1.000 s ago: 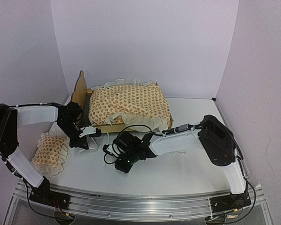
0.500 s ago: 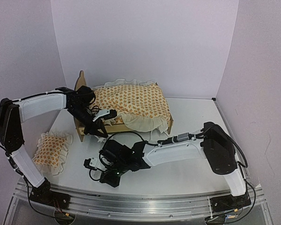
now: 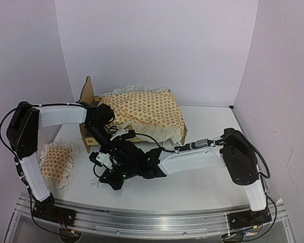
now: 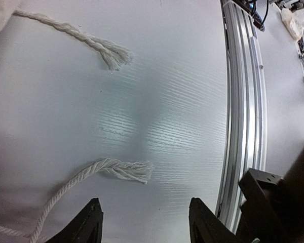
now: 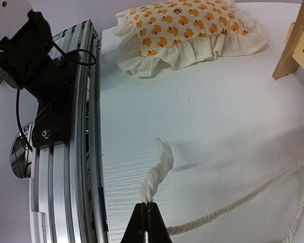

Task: Set up the pet bed

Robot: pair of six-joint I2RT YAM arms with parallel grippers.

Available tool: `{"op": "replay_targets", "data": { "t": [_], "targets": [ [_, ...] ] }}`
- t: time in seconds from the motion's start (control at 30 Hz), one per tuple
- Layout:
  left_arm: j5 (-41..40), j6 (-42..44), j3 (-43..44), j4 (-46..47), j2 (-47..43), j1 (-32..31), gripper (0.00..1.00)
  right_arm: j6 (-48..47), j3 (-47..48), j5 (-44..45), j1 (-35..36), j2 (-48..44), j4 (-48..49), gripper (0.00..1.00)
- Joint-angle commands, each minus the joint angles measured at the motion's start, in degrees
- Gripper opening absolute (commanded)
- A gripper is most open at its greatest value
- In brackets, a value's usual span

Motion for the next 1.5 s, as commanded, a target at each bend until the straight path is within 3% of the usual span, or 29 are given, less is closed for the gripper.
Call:
{"op": "replay_targets", "data": {
  "t": [0.0,0.13,0.23,0.37,0.47,0.57,0.7,0.83,1.0,1.17,1.3,1.47],
  "targets": [
    [4.9,-2.6,3.8,-1.6,-7.9,5.5,0.65,4.8,-1.1,-1.7,-1.5,-2.5,6.8,0.0],
    [7.3,-8.5,2.7,-0.2,-13.6,9.6,0.62,9.2,-1.7,-2.1,-3.2,-2.1,9.4,0.0],
    [1.7,-17.3,-1.3,3.8,-19.4,11.1,0.53,13.0,-1.4,-0.2,-4.9,-1.7,11.1,0.0],
    [-4.3,-23.8,-9.9,7.8,-28.2,11.1,0.54,19.2,-1.0,4.7,-7.3,-0.6,12.7,0.0],
    [-7.1,-10.9,-15.9,8.9,-32.0,10.2,0.56,23.5,-1.4,5.1,-9.1,0.0,14.4,0.0],
    [-15.9,14.3,-22.3,13.0,-35.3,10.1,0.6,26.0,-1.4,5.1,-10.2,0.0,14.5,0.0],
    [-20.7,36.0,-25.9,19.6,-34.8,10.0,0.65,28.7,-1.7,6.0,-11.5,-0.3,14.6,0.0],
    [-21.1,42.6,-22.9,20.5,-28.2,10.1,0.63,29.3,-1.9,7.9,-12.7,-0.4,14.7,0.0],
    [-24.2,54.9,-28.3,31.4,-25.5,10.0,0.6,28.1,-1.1,8.0,-13.0,0.2,14.8,0.0],
    [-27.6,64.0,-29.4,35.4,-22.1,9.7,0.52,28.4,-0.7,6.6,-13.0,0.9,15.2,0.0],
    [-28.9,67.3,-30.6,39.9,-20.1,8.1,0.49,29.2,0.4,5.3,-13.0,2.1,15.6,0.0],
    [-34.3,69.5,-33.9,54.1,-16.9,7.8,0.43,28.9,1.1,3.8,-13.0,2.7,15.7,0.0]
  ]
}}
